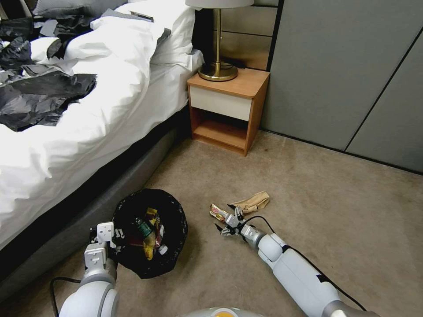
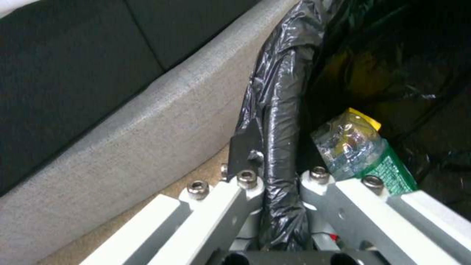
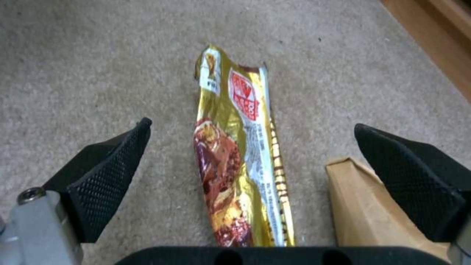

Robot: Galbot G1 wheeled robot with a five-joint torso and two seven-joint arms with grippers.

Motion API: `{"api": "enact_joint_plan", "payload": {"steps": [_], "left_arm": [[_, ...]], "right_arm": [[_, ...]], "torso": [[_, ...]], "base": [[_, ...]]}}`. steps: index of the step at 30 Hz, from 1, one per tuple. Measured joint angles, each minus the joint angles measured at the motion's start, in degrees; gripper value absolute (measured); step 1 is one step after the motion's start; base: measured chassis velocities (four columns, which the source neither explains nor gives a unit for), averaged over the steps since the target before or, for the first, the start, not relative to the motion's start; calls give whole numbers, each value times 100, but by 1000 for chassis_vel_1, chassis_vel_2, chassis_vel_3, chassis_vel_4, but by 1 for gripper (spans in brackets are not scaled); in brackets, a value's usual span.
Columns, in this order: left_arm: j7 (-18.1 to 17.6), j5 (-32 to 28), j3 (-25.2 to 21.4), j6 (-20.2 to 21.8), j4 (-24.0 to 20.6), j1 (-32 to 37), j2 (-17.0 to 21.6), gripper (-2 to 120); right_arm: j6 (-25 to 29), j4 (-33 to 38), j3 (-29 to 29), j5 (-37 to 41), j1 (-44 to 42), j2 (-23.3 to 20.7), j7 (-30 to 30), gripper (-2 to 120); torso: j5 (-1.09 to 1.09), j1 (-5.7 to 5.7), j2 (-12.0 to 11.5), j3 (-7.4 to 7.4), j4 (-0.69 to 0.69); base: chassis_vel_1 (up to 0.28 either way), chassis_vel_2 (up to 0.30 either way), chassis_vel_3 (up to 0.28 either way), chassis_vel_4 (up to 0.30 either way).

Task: Pick up the trash bin, then pick up the garbage from the floor and place it into the trash bin.

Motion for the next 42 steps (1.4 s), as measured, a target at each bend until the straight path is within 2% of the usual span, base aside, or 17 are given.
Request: {"api": "enact_joint_plan", "payload": {"steps": [3, 6, 7, 10, 12, 14, 16, 20, 21, 23, 25, 26, 29, 36, 39, 41, 42], "left_arm": [[0, 9, 3, -7, 0, 8, -9, 1], [0, 37, 23, -30, -1, 24, -30, 1], [0, 37, 23, -30, -1, 24, -30, 1], [2, 43, 27, -50, -1, 41, -39, 1], [7, 43, 19, -64, -7, 55, -39, 1], [8, 43, 16, -69, -11, 62, -39, 1], [13, 41, 10, -81, -19, 82, -39, 1], [19, 39, 4, -92, -22, 96, -39, 1], [23, 36, -4, -100, -26, 108, -39, 1], [25, 30, -9, -104, -27, 113, -37, 1], [26, 21, -17, -108, -27, 114, -32, 1], [26, 21, -17, -108, -27, 114, -32, 1], [27, 17, -14, -109, -32, 104, -33, 1], [28, 9, -14, -109, -32, 93, -33, 1], [29, 5, -9, -107, -31, 65, -30, 1], [29, 3, 5, -102, -24, 37, -22, 0], [29, 3, 5, -102, -24, 37, -22, 0]], "right_arm": [[30, -99, 14, -4, 33, 39, -3, 98], [67, -270, 31, -20, 48, 105, -19, 84], [67, -270, 31, -20, 48, 105, -19, 84], [94, -365, 54, -40, 32, 152, -42, 75], [100, -438, 84, -44, 10, 189, -52, 62], [101, -469, 100, -39, 8, 200, -53, 59], [128, -559, 127, -12, 8, 229, -56, 47], [164, -624, 155, 1, 9, 251, -70, 39], [186, -653, 167, 9, 9, 257, -80, 31], [193, -658, 174, 17, 6, 258, -85, 28], [194, -636, 182, 54, -14, 249, -85, 16], [194, -636, 182, 54, -14, 249, -85, 16], [193, -596, 191, 97, -19, 240, -87, 1], [190, -538, 196, 171, -18, 193, -94, 0], [181, -378, 196, 302, -56, 160, -56, 0], [126, 90, 165, 591, -183, 89, 65, 0], [126, 90, 165, 591, -183, 89, 65, 0]], "torso": [[0, 0, 0, 0, 1], [0, 0, 0, 0, 0], [0, 0, 0, 0, 0], [0, 0, 0, 0, 1], [0, 0, 0, 0, 0], [-1, 0, 0, 0, 0], [-1, 0, 0, 0, 0], [0, 0, 0, 0, 0], [0, 0, 0, 0, 1], [0, 0, 0, 0, 1], [-1, 0, 0, 0, 0], [-1, 0, 0, 0, 0], [-1, 0, 0, 0, 0], [-1, 0, 0, 0, 0], [0, 0, 0, 0, 0], [-1, 0, 0, 0, 0], [-1, 0, 0, 0, 0]], "base": [[0, 0, 0, 0], [0, 0, 0, 0], [0, 0, 0, 0], [0, 0, 0, 0], [0, 0, 0, 0], [0, 0, 0, 0], [0, 0, 0, 0], [0, 0, 0, 0], [0, 0, 0, 0], [0, 0, 0, 0], [0, 0, 0, 0], [0, 0, 0, 0], [0, 0, 0, 0], [0, 0, 0, 0], [0, 0, 0, 0], [0, 0, 0, 0], [0, 0, 0, 0]]}}
